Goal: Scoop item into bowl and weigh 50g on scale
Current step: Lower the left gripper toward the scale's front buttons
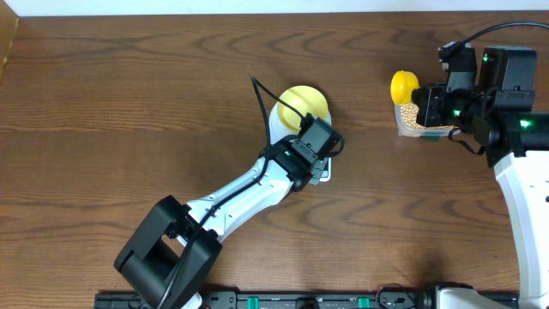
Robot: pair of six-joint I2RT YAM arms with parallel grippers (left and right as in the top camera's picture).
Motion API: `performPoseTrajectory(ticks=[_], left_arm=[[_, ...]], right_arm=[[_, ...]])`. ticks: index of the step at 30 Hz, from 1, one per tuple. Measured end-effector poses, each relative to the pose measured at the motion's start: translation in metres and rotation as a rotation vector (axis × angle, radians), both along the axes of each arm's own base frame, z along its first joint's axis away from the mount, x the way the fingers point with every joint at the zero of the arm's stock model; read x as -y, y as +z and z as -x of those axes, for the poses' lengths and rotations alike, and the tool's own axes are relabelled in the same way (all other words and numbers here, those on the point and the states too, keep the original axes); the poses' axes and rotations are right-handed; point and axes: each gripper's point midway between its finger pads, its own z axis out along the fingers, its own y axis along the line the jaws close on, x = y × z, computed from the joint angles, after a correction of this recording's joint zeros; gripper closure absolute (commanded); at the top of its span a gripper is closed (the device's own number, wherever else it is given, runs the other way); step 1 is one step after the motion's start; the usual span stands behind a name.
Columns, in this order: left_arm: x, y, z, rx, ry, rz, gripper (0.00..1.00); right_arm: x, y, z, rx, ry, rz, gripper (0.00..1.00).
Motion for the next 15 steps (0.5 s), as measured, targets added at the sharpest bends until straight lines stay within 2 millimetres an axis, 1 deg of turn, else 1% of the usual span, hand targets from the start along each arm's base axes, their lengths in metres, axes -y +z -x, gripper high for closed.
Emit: performPoseTrajectory(ticks=[7, 15], left_arm=[[0.002, 0.0, -0.002, 0.013, -0.026, -0.007, 0.93], [0.001, -0.01, -0.001, -0.002, -0.043, -0.033, 0.93]], right_arm=[[0.0, 0.0, 0.0, 0.0, 0.0, 0.0, 0.99], [0.0, 0.0, 0.0, -0.003, 0.0, 0.0, 0.99]])
